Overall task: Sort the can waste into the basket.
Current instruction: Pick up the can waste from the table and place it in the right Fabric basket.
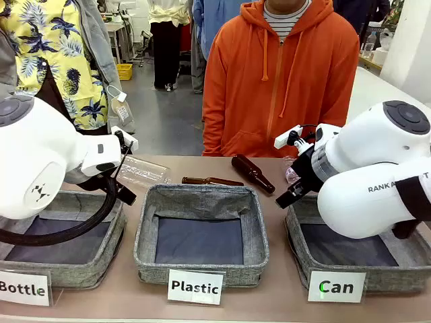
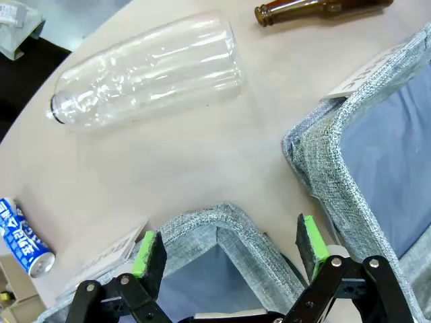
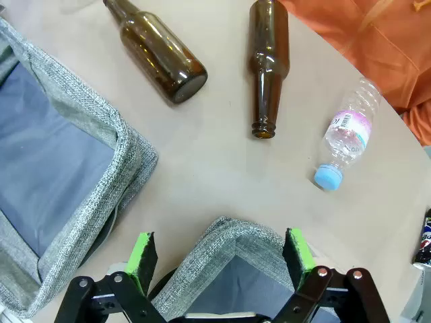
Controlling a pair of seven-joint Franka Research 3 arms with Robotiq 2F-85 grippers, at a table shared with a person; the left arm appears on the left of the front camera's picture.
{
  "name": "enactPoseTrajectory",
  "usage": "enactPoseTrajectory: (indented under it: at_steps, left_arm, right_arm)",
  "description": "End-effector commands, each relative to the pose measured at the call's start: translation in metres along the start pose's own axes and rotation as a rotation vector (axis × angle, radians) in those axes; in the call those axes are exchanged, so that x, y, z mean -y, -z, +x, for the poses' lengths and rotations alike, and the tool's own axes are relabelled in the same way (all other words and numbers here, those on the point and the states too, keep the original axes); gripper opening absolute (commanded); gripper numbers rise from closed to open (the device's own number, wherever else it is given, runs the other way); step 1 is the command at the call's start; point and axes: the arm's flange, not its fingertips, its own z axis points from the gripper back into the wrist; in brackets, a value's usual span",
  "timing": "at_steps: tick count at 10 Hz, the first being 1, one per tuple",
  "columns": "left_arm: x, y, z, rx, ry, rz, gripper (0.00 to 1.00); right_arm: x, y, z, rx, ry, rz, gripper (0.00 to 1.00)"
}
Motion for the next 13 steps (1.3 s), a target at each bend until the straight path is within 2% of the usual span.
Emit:
enactPoseTrajectory:
  at_steps: [1,13]
  left_arm:
    - [0.0000,0.0000,0.0000,0.000,0.000,0.000,1.00]
    - [0.0000,0.0000,0.0000,0.000,0.000,0.000,1.00]
  right_arm:
    - [0.0000,0.0000,0.0000,0.000,0.000,0.000,1.00]
    - [0.0000,0.0000,0.0000,0.000,0.000,0.000,1.00]
